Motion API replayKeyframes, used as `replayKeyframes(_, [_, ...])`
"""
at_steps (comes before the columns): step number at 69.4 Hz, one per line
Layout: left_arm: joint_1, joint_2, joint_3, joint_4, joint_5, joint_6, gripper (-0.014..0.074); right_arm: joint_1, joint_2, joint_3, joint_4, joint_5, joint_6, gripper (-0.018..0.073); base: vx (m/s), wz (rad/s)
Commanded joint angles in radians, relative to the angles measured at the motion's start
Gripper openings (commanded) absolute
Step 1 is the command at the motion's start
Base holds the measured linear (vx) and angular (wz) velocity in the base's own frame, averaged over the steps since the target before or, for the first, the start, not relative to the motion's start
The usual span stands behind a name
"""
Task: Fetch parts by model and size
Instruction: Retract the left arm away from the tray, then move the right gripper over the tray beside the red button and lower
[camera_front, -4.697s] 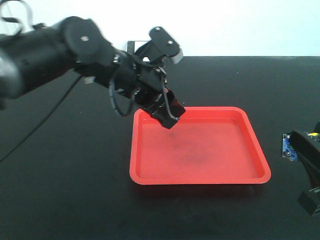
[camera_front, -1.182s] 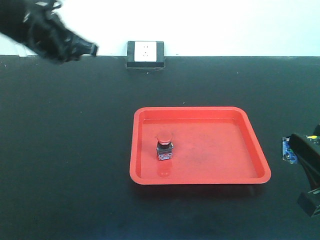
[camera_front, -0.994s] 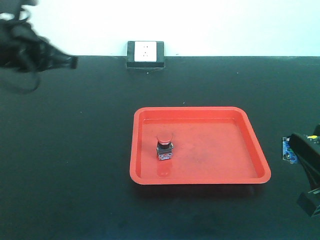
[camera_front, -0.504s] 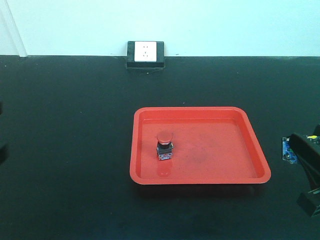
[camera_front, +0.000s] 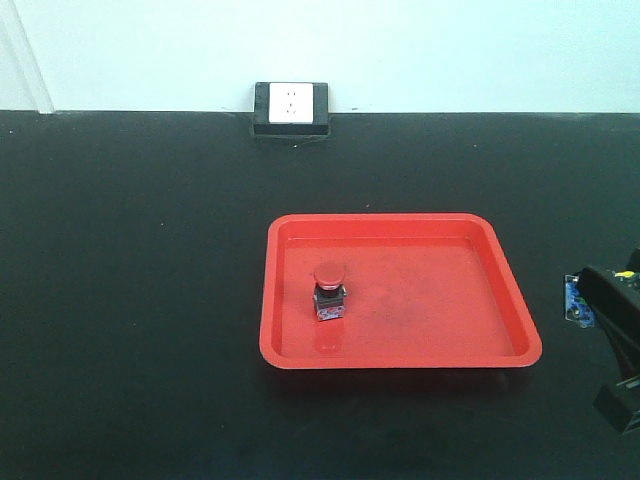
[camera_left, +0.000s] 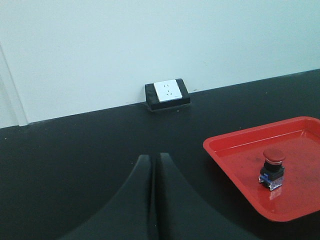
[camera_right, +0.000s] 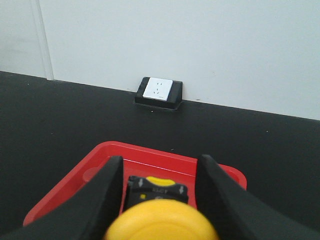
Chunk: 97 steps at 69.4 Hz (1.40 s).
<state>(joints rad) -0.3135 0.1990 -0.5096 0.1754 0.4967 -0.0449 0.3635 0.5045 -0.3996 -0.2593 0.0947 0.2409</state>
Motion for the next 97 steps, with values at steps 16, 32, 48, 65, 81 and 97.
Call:
replayKeyframes(16, [-0.003,-0.009,-0.023,0.008,-0.045,-0.001,-0.0008,-0.005,0.054,-0.044,-0.012,-0.062,-0.005,-0.0002,0.00,0.00])
replayKeyframes(32, [-0.003,-0.009,-0.023,0.008,-0.049,-0.001,-0.0006,-0.005,0.264,-0.211,-0.010,0.167,-0.005,-0.0002,0.00,0.00])
replayKeyframes(48, [-0.003,-0.009,-0.023,0.008,-0.048,-0.001,-0.0006,-0.005,0.548,-0.449,0.068,0.398,0.003,-0.0002,0.00,0.00])
replayKeyframes(65, [-0.003,-0.009,-0.023,0.009,-0.048,-0.001,-0.0006,-0.005,0.831,-0.728,0.102,0.624,-0.002,-0.0002,0.00,0.00])
replayKeyframes(81, [-0.003,-0.009,-0.023,0.010,-0.048,-0.001,-0.0006,-0.005,1.034,-0.906,0.072,0.718,-0.005,-0.0002,0.00,0.00])
replayKeyframes(97, [-0.003,-0.009,-0.023,0.009,-0.048,-0.001,-0.0006,-0.005,1.180,-0.939,0.062,0.691,-0.005,-0.0002,0.00,0.00])
